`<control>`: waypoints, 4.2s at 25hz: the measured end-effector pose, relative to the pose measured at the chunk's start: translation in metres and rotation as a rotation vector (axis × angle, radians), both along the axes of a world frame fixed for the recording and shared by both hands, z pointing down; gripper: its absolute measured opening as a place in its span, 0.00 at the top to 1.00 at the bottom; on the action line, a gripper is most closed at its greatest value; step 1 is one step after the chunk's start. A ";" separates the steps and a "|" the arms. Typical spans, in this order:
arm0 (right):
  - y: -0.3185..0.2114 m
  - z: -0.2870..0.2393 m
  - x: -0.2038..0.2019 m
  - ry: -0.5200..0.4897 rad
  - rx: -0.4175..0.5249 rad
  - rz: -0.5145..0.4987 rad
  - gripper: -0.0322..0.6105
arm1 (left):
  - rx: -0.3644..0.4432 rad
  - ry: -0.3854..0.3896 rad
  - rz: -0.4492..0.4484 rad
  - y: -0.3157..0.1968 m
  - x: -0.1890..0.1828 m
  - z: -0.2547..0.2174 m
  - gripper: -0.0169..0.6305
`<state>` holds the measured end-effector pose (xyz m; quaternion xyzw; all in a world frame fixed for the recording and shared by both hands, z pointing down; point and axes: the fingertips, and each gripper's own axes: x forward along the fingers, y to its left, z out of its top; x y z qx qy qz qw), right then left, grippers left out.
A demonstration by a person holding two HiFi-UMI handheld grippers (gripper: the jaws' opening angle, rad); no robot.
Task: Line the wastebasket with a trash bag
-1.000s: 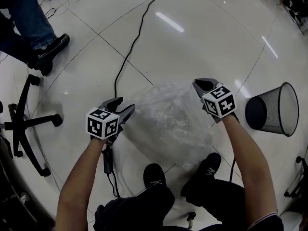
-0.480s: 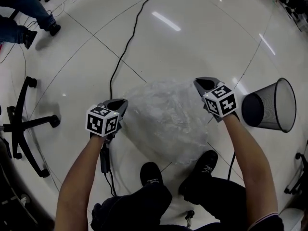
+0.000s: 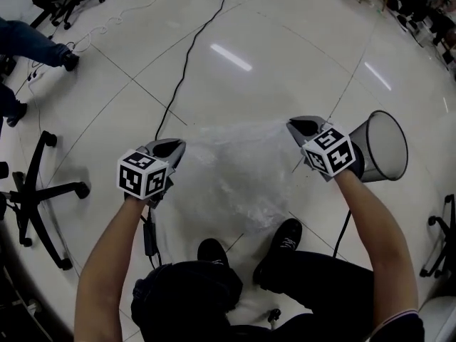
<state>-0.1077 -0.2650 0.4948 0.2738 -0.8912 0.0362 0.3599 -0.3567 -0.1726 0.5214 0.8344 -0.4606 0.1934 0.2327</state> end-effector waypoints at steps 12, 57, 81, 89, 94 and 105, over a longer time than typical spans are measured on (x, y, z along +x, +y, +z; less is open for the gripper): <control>0.067 -0.110 0.085 -0.087 0.135 0.099 0.95 | 0.187 -0.038 0.139 0.011 0.073 -0.130 0.95; 0.227 -0.235 0.319 -0.154 0.304 0.481 0.95 | 0.391 -0.009 0.663 0.052 0.366 -0.278 0.95; 0.229 -0.151 0.347 -0.175 0.002 0.493 0.95 | 0.098 -0.175 0.752 0.055 0.408 -0.191 0.95; 0.209 -0.110 0.359 -0.163 -0.082 0.508 0.95 | 0.032 -0.175 0.752 0.028 0.417 -0.154 0.95; 0.191 -0.081 0.366 -0.152 -0.141 0.527 0.95 | -0.032 -0.184 0.744 0.009 0.425 -0.121 0.95; 0.159 -0.046 0.395 -0.149 -0.206 0.560 0.95 | -0.091 -0.151 0.739 -0.030 0.450 -0.076 0.95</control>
